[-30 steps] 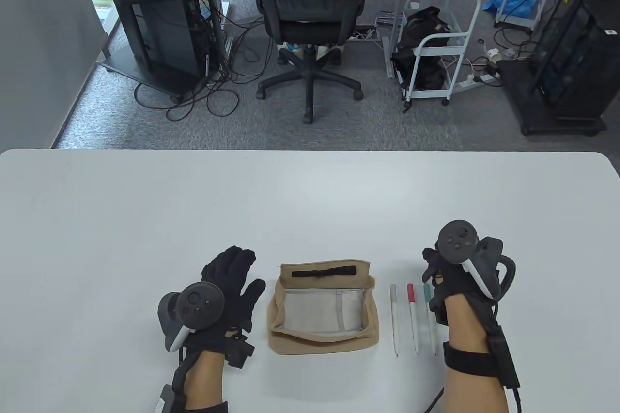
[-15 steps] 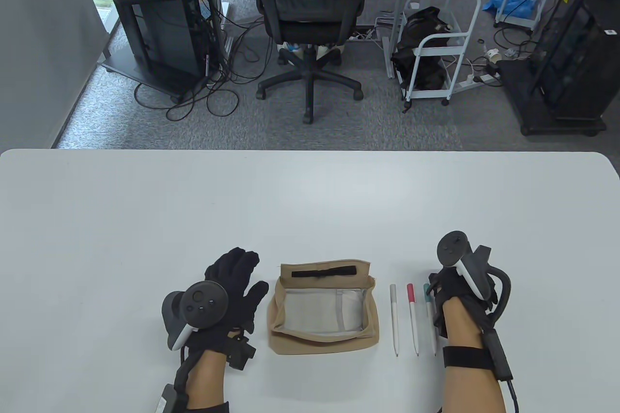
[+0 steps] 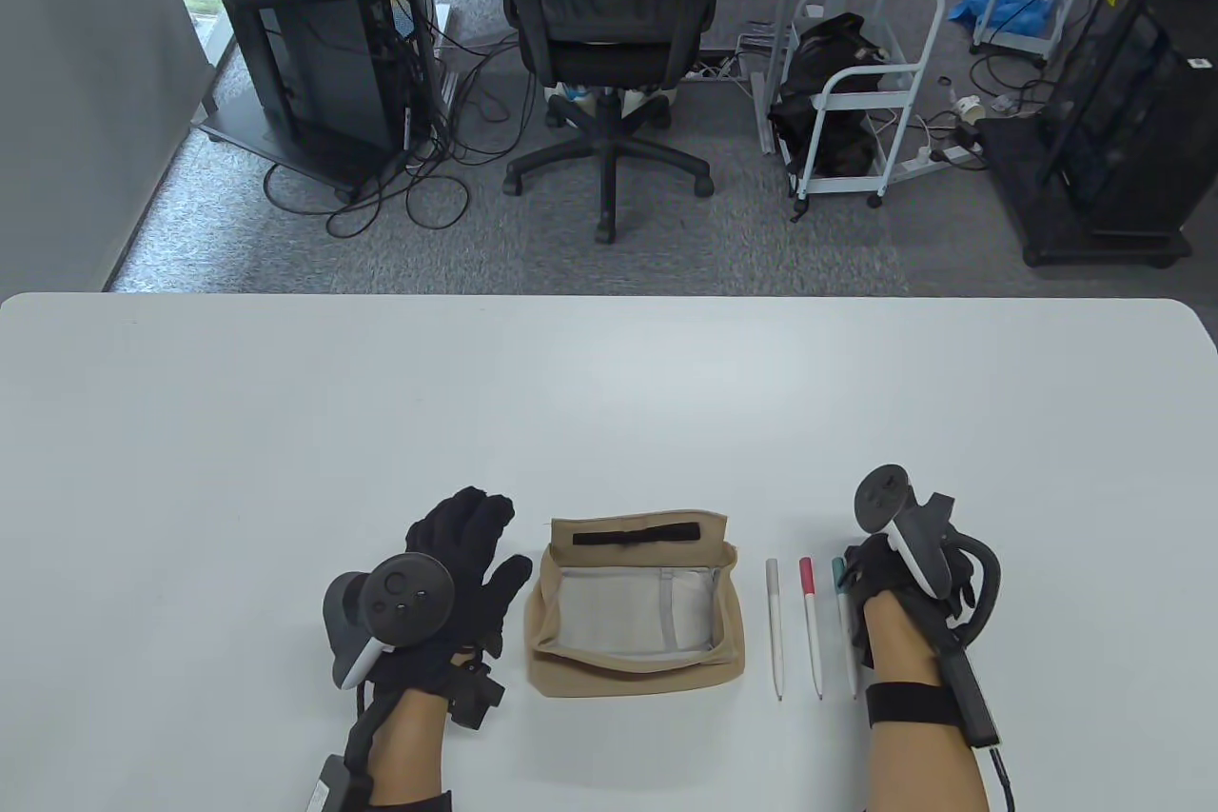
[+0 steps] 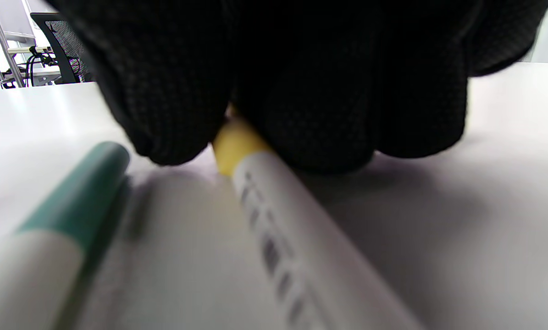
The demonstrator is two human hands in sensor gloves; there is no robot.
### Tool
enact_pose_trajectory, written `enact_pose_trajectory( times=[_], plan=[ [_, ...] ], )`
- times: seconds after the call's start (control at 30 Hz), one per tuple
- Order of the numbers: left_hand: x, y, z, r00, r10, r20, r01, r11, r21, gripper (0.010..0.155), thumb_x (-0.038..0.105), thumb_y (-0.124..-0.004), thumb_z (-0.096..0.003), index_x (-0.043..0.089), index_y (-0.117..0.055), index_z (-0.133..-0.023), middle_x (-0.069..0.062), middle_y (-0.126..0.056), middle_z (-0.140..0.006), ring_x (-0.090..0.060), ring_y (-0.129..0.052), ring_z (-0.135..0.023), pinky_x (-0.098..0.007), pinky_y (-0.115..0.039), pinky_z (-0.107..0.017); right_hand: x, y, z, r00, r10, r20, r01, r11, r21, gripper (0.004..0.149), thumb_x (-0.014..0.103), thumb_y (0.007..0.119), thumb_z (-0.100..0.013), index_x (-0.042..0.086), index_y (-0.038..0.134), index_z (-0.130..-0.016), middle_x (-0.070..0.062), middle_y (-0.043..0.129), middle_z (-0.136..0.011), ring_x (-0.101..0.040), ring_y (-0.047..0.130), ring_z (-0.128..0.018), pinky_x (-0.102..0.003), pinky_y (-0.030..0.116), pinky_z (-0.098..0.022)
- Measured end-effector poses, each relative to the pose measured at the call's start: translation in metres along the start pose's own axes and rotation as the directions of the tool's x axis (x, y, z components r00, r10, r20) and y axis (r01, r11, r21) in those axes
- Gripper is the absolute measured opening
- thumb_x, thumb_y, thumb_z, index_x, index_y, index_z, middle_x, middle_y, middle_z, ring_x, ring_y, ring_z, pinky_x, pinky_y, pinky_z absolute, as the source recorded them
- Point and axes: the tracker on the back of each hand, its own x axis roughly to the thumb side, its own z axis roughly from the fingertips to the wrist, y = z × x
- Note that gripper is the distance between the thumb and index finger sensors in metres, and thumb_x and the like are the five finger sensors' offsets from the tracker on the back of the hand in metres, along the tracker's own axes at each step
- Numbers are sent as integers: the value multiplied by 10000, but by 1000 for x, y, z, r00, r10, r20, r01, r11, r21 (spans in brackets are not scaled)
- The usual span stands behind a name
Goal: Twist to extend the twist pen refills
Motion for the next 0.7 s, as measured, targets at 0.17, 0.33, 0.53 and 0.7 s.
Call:
enact_pose_trajectory(
  times=[0.17,0.33,0.53,0.7],
  plan=[
    [1,0,0,1000,-7,1,7,1000,-2,728,444,-825,-444,101,-616,-1052,-242,-550,-1101,-529,-583,-1016,-717,-442,-668,1,-1,2,1000,7,-3,-7,1000,7,549,402,1004,-330,-57,1009,-631,-216,1084,-465,-409,997,-520,-660,748,-500],
    [1,-1,0,1000,-10,2,10,1000,-5,729,443,-825,-443,101,-616,-1051,-242,-548,-1101,-529,-580,-1017,-716,-443,-669,0,-1,1,1000,4,-11,-4,1000,18,553,404,1001,-334,-57,1006,-639,-220,1082,-482,-417,992,-530,-665,740,-505],
    [3,-1,-1,1000,-19,8,19,1000,-4,728,442,-825,-443,103,-615,-1052,-242,-545,-1102,-529,-580,-1017,-716,-444,-669,0,-24,6,995,-98,-13,97,995,-27,578,423,953,-390,-45,961,-729,-251,1051,-603,-471,940,-613,-690,681,-539],
    [6,1,0,999,-34,23,33,999,4,725,437,-827,-443,103,-615,-1051,-241,-544,-1096,-522,-581,-1016,-707,-457,-672,24,-69,27,977,-168,129,186,972,-146,570,422,920,-423,-9,923,-796,-245,1008,-713,-498,882,-693,-712,623,-575]
  ],
)
